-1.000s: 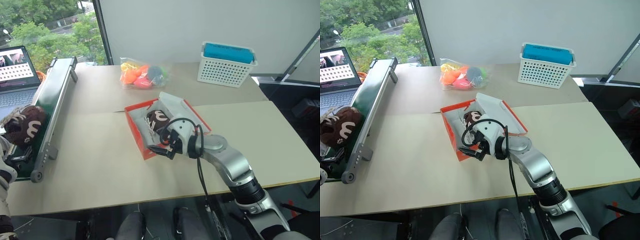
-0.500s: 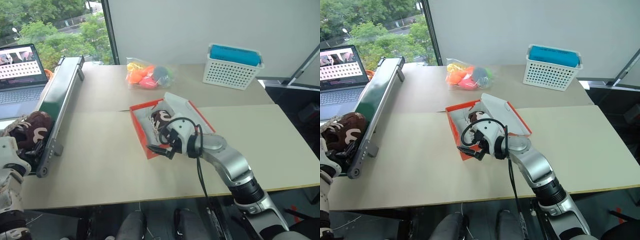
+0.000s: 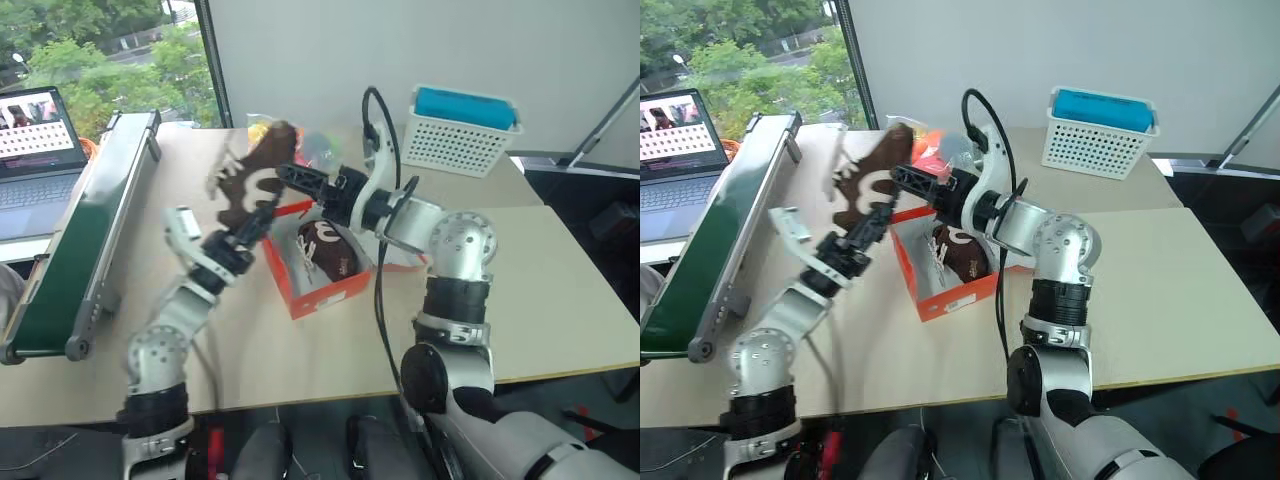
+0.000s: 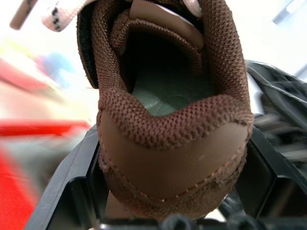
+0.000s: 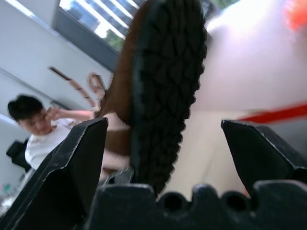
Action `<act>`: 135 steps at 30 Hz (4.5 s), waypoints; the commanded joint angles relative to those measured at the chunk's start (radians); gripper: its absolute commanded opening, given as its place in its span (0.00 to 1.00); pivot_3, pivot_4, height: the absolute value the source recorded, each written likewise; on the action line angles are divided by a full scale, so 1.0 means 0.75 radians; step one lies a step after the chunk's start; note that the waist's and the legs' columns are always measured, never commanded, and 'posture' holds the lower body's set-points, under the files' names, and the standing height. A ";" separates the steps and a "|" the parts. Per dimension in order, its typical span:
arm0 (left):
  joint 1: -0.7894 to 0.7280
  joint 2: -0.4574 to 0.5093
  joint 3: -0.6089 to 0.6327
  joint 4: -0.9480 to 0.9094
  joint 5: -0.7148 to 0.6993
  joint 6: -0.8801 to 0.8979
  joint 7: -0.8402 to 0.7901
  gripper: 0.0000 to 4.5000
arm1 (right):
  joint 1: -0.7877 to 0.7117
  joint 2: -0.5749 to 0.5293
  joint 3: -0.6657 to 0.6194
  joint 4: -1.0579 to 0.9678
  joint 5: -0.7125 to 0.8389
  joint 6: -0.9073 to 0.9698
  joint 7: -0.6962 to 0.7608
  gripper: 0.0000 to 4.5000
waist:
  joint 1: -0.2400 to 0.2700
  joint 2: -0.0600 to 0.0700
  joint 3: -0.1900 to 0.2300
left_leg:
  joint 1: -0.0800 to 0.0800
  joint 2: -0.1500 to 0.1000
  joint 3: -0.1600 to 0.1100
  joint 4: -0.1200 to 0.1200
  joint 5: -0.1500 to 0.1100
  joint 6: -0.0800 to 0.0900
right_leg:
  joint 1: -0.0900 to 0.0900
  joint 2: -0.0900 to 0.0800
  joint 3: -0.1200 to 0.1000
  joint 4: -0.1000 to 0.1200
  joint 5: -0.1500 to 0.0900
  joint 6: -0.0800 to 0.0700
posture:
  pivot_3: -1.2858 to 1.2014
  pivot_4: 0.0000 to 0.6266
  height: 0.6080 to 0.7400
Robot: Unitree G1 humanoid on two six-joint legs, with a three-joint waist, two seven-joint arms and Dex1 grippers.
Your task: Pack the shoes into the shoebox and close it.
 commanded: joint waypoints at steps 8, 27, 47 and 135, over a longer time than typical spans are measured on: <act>-0.004 -0.037 -0.104 -0.053 -0.006 -0.013 -0.014 0.66 | -0.011 0.112 0.013 -0.094 0.157 0.019 -0.224 1.00 | -0.022 0.000 0.000 | 0.004 0.005 0.005 0.001 0.001 0.001 | 0.002 0.009 0.005 -0.001 0.001 -0.001 | 0.52 0.24 1.00; 0.006 0.008 -0.138 0.013 0.134 -0.064 -0.031 0.66 | 0.034 0.076 0.107 -0.112 0.222 -0.076 -0.308 0.40 | -0.019 0.000 0.000 | 0.004 0.011 0.009 0.001 0.000 0.001 | 0.002 0.015 0.007 -0.004 0.002 -0.002 | 0.52 0.24 1.00; 0.059 0.034 -0.165 0.014 0.197 -0.067 -0.091 0.99 | 0.000 -0.028 0.084 0.009 0.127 -0.315 -0.338 0.39 | -0.017 0.000 0.000 | 0.004 0.012 0.009 0.001 0.000 0.001 | 0.002 0.015 0.007 -0.005 0.002 -0.002 | 0.52 0.24 1.00; 0.330 0.579 -0.215 -0.136 0.394 0.036 -0.500 1.00 | 0.588 -1.293 0.359 -0.498 -0.434 0.201 0.873 0.21 | 0.006 0.023 -0.009 | 0.001 0.015 0.019 -0.003 -0.003 0.006 | 0.004 0.015 0.012 -0.025 -0.002 0.012 | 0.52 0.24 1.00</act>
